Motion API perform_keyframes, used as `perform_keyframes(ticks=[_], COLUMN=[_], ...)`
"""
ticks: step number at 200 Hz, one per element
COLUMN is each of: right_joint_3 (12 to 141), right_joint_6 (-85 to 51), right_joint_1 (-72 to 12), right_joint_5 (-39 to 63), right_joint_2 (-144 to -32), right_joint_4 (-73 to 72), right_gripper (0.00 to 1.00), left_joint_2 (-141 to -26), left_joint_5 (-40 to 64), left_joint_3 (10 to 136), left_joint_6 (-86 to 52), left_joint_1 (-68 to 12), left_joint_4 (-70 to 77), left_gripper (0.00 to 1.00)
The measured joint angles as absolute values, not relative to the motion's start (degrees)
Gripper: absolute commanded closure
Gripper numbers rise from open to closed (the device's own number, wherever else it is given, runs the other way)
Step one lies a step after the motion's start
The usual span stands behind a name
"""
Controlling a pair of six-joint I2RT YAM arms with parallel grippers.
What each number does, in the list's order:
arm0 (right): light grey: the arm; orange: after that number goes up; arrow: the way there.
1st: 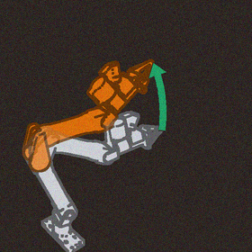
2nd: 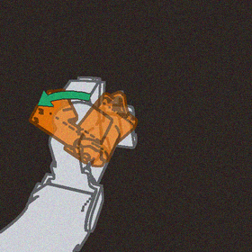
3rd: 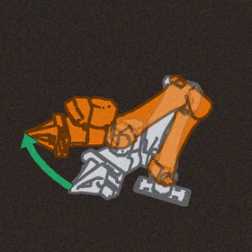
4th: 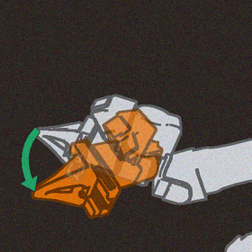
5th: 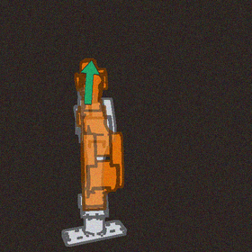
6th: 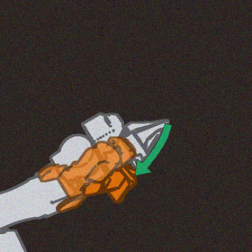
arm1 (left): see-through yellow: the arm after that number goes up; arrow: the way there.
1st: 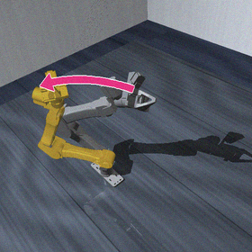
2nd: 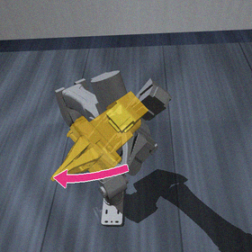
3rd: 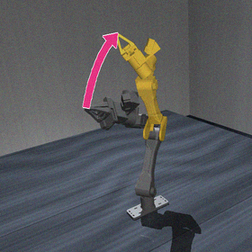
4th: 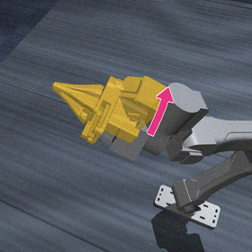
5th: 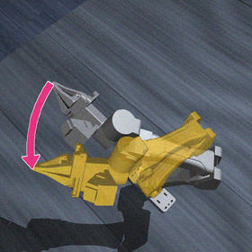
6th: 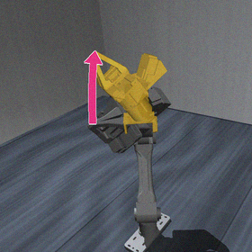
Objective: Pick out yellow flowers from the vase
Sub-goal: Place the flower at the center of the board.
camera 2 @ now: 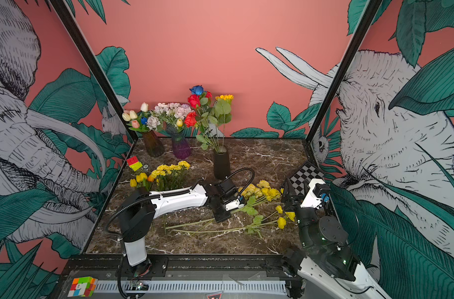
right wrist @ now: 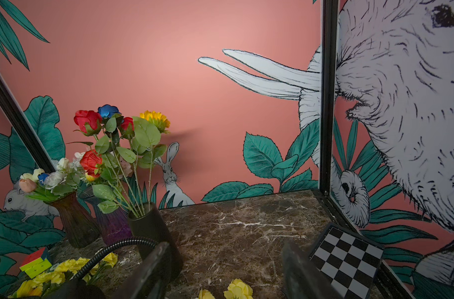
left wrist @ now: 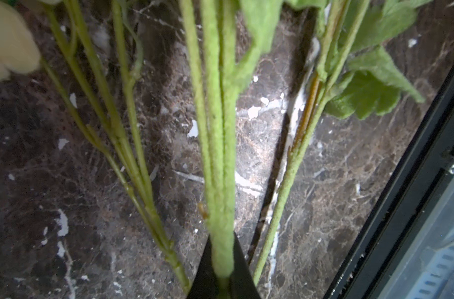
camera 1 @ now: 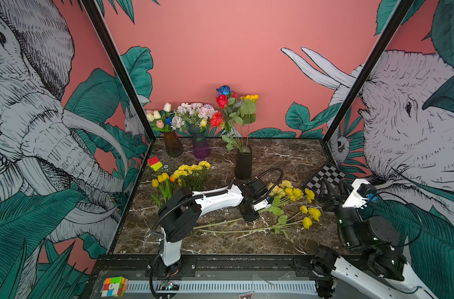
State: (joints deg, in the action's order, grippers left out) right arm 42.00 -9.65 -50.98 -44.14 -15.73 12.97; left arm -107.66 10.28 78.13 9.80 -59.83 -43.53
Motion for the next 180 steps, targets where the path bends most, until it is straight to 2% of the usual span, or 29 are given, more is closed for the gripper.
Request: perform_keyframes(ticks=[15, 66, 107, 153, 180], right_joint_3=[41.9, 41.9, 41.9, 42.2, 44.2], right_joint_6=[-9.8, -10.1, -10.5, -10.7, -9.3], right_joint_1=[-51.0, -51.0, -51.0, -51.0, -51.0], right_joint_5=[-44.1, -44.1, -43.9, -42.7, -40.5], right_joint_2=[-15.8, -16.2, -17.7, -22.3, -27.9], right_joint_4=[13.0, 12.8, 12.7, 12.8, 12.5], right_gripper=[0.33, 0.32, 0.32, 0.35, 0.35], left_joint_2=[-108.2, -108.1, -104.5, -92.0, -79.9], left_joint_5=[10.7, 10.0, 8.9, 6.7, 3.2], left_joint_3=[78.4, 78.4, 75.9, 66.9, 57.3], left_joint_6=[9.2, 7.8, 6.9, 4.4, 0.3], left_joint_1=[-59.8, -59.9, -59.9, -58.3, -52.8], left_joint_4=[-43.5, -43.3, -40.8, -33.1, -24.8], left_gripper=[0.88, 0.77, 0.73, 0.67, 0.61])
